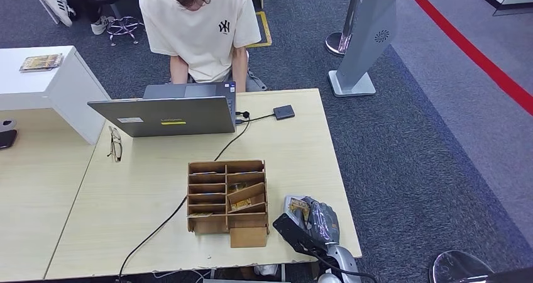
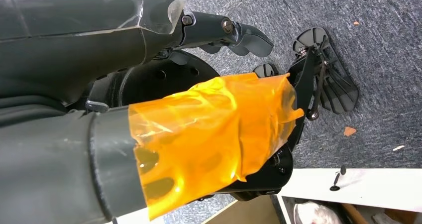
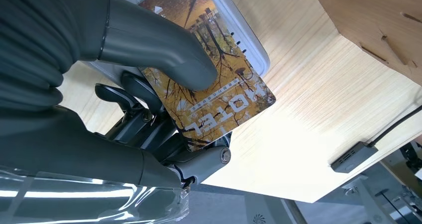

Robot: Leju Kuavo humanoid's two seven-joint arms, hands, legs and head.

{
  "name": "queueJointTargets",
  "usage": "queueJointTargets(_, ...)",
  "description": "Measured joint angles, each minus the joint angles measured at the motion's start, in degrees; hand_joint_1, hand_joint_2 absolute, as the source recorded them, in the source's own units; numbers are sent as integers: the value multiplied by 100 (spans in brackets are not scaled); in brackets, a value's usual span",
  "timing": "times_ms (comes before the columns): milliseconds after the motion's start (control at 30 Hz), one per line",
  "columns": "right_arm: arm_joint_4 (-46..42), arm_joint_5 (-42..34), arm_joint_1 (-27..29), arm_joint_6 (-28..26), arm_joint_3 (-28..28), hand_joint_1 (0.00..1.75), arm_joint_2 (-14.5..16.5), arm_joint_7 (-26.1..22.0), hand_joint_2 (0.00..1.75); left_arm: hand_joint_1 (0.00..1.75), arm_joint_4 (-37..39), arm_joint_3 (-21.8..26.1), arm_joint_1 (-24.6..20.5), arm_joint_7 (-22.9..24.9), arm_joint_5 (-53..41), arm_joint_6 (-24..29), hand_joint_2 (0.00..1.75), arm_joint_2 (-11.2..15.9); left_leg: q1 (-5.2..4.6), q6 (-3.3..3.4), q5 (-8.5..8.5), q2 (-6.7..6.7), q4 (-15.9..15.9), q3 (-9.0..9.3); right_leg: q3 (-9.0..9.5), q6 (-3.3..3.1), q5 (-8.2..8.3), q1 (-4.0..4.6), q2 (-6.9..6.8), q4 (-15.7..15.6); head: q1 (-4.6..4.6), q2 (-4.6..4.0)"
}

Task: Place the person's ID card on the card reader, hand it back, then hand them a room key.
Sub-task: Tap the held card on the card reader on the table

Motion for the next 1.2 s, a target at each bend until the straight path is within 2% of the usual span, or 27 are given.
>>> queueJointTargets(1200,0,10,0,0,0,175,3,2,175,0,-77,-105,67,-48,122,83,0,-10,0,0,0,1,0,0,0,0,0,0,0,0,0,0)
